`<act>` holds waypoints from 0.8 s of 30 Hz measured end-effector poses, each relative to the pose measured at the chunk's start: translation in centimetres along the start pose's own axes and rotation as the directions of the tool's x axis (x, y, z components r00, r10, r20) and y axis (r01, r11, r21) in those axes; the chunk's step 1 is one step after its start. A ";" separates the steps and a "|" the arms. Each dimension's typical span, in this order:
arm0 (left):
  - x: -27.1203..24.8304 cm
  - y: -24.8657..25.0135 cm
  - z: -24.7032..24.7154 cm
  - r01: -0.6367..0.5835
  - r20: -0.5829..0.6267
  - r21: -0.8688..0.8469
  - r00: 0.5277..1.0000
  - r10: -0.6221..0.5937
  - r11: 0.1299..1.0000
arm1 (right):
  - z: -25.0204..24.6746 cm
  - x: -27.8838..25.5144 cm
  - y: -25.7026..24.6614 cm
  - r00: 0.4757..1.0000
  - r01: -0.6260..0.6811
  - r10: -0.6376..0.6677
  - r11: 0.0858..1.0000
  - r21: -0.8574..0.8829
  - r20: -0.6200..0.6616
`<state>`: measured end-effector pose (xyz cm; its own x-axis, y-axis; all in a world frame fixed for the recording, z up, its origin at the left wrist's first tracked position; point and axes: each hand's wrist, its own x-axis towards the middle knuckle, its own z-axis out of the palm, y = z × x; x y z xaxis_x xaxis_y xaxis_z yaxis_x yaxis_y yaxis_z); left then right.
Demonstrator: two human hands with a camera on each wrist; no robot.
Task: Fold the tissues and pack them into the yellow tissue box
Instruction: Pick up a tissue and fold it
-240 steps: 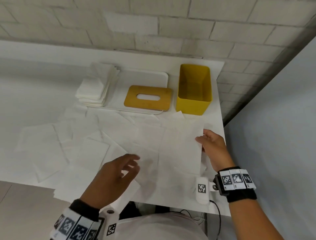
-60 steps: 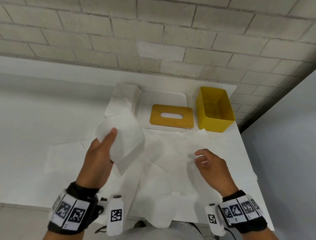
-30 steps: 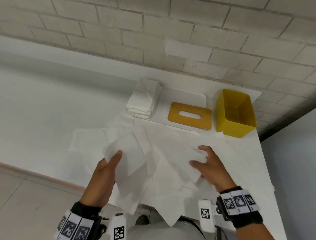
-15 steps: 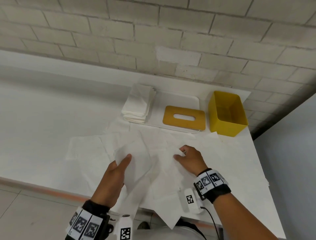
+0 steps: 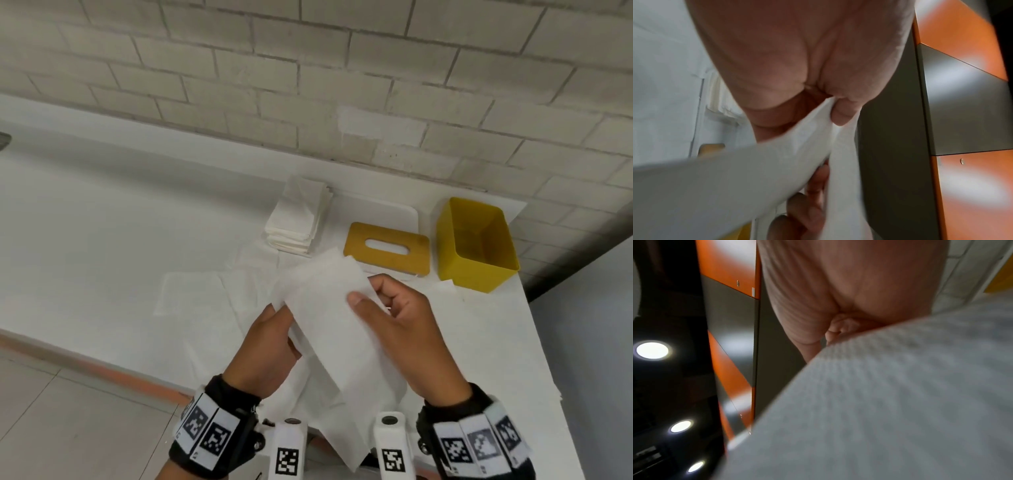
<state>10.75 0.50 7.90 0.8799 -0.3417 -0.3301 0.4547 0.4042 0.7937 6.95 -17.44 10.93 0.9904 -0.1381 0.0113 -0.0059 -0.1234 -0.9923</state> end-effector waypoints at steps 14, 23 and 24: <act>-0.3 -0.7 1.4 -0.124 0.248 -0.034 0.960 0.128 0.992 | -0.3 -0.4 0.4 0.990 -0.010 0.017 0.999 0.049 -0.142; 0.3 -2.0 2.4 -0.101 0.174 0.094 0.981 0.083 0.991 | -0.7 -0.6 1.9 0.988 -0.029 0.035 0.999 0.037 -0.148; 0.4 -1.9 2.3 -0.099 0.147 0.119 0.986 0.081 0.988 | -1.0 -0.5 2.2 0.991 -0.041 0.043 0.999 0.017 -0.128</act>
<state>9.93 -2.38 7.41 0.8843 -0.4283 -0.1859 0.3456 0.3326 0.8775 6.27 -18.61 8.88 0.9633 -0.2679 -0.0155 -0.0440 -0.1007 -0.9939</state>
